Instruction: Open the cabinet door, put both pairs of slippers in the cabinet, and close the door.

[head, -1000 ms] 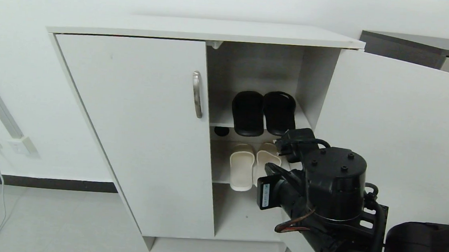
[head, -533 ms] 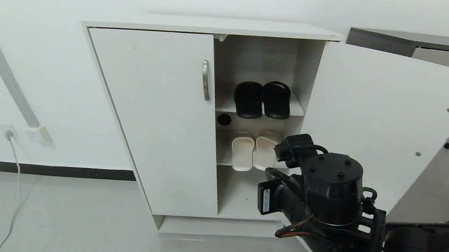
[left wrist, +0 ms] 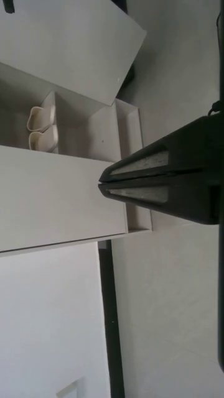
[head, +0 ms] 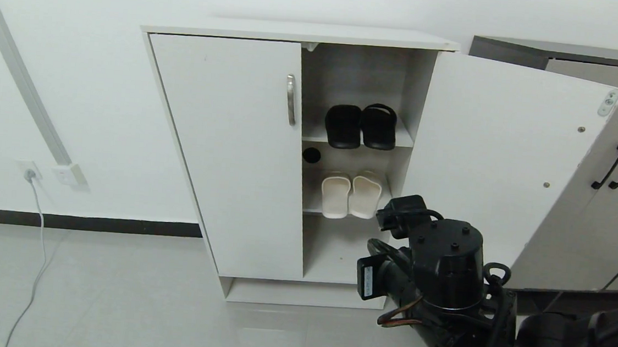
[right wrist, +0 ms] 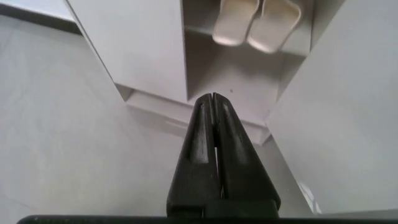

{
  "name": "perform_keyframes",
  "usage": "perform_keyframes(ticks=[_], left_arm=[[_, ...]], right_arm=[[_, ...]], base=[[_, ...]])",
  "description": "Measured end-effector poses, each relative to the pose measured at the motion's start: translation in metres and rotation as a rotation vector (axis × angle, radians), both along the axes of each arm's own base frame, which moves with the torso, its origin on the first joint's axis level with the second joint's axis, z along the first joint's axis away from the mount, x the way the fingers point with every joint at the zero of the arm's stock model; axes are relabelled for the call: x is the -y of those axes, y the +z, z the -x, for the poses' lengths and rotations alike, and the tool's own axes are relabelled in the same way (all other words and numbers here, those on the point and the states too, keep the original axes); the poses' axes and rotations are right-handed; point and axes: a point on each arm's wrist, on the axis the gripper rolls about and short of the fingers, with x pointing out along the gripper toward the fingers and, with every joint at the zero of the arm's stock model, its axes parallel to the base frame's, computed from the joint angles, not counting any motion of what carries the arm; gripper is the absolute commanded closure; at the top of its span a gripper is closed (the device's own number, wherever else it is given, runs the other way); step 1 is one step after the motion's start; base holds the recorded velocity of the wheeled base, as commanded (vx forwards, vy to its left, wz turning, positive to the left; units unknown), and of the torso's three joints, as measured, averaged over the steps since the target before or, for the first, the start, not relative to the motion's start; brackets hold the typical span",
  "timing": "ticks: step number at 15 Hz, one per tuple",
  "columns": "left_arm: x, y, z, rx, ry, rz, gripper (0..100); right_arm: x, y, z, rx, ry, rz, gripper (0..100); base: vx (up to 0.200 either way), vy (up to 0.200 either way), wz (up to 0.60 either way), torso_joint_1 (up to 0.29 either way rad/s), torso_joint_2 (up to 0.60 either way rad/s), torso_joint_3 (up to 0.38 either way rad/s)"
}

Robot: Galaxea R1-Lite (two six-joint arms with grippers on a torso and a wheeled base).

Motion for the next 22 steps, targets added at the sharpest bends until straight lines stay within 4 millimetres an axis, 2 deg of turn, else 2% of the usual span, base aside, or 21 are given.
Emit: perform_keyframes(ticks=[12,16,22], left_arm=[[0.0000,0.0000,0.0000,0.000,0.000,0.000,100],[0.0000,-0.0005,-0.0001,-0.003,0.001,0.000,100],[0.0000,0.0001,0.0000,0.001,0.000,0.000,100]], right_arm=[[0.0013,-0.0073,-0.0007,-0.013,-0.005,0.027,100],[0.0021,-0.0053,0.0005,-0.008,-0.007,0.024,100],[0.0085,-0.0007,0.0051,0.002,-0.005,0.031,100]], base=[[0.000,0.000,0.00,0.000,0.00,0.000],[0.000,0.000,0.00,0.011,-0.17,-0.286],[0.000,0.000,0.00,0.069,-0.50,-0.366]])
